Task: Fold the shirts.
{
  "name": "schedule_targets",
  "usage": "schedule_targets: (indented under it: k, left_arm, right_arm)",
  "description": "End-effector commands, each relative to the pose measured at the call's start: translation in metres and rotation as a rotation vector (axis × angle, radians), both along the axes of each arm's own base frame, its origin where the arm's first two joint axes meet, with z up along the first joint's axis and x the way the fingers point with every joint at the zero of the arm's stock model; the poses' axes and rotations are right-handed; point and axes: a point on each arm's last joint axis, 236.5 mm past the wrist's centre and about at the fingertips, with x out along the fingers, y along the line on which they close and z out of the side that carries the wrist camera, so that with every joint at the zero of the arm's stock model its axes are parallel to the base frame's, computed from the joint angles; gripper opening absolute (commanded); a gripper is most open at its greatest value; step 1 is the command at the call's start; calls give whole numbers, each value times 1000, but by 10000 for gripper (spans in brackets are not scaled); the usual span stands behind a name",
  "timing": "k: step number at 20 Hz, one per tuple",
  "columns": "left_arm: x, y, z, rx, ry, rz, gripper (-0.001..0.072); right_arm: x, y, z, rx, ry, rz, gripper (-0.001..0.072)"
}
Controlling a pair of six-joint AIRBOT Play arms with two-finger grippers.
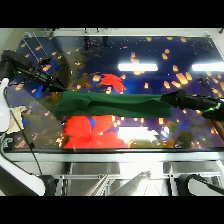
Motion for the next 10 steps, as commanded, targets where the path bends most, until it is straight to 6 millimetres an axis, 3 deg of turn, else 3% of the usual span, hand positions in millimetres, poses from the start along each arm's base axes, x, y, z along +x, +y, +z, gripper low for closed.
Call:
schedule_targets:
  k: [1,4,6,8,10]
  left_arm:
    - [-64,-12,31,-31,46,-34,30]
    - [-124,-26,34,-39,63,-15,30]
    - [-154,-34,26,-43,70,-9,30]
    - [-163,-32,11,-35,71,26,30]
    - [-164,-25,-5,-47,101,58,30]
  right_arm:
    - [-55,9,12,-68,84,25,21]
    - [-99,19,8,-66,126,-32,21]
    - [-120,13,-9,-124,153,-91,22]
    - [-132,6,-32,-173,199,-124,22]
    - [-131,-5,-53,-219,221,-151,22]
